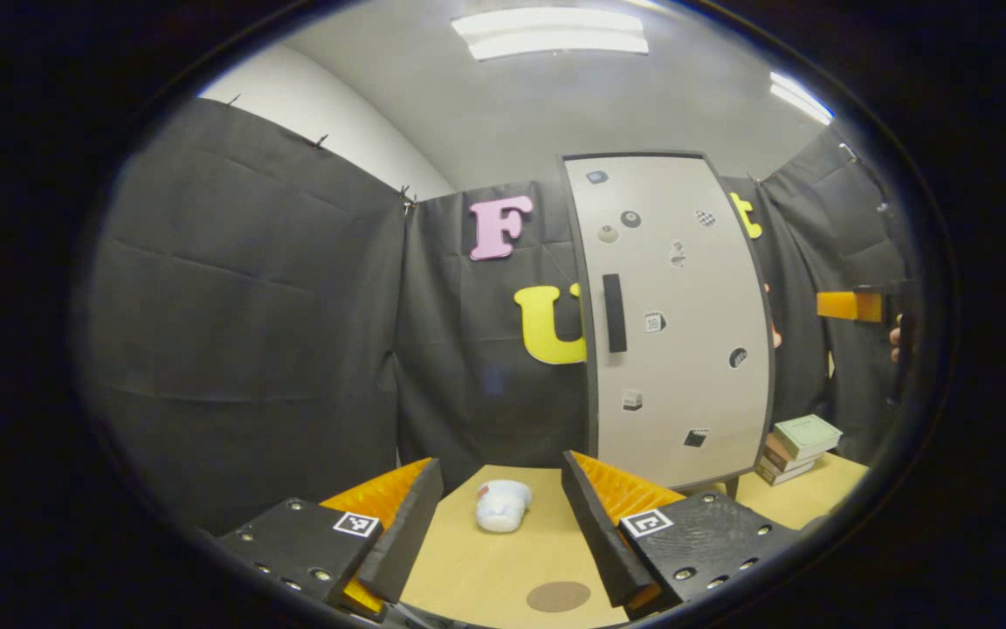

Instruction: Open the cabinet door with the right hand, grasp the bottle in the cabinet with the left hand and place it on the coaster, then close the cabinet door with the right hand.

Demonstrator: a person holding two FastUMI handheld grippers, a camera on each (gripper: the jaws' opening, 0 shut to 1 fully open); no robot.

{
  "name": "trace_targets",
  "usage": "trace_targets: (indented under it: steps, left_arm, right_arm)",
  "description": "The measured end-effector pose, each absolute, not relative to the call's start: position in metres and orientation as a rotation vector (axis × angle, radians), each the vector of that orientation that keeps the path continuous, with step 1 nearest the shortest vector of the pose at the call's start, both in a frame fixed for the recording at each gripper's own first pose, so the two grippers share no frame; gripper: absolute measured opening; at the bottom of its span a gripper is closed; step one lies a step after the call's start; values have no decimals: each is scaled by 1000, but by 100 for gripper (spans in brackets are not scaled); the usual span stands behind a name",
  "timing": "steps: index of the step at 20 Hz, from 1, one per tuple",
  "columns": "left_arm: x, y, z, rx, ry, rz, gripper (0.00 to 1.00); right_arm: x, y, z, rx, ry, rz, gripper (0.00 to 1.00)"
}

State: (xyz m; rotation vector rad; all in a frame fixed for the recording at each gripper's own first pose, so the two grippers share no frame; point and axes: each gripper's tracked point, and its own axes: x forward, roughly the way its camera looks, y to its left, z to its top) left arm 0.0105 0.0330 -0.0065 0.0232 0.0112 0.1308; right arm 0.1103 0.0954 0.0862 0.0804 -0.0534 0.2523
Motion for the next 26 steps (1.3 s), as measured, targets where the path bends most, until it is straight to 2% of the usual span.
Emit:
trace_targets:
  steps: [11,18,26]
  left_arm:
    - [16,155,-43,73,79,275,83]
    - [21,192,-59,88,109,299,83]
    - [22,222,-80,78,140,333,83]
  right_arm:
    - [173,216,119,86,-65,337,97]
    - [212,285,124,94,-44,379,98]
    - [256,337,120,54,11,372,96]
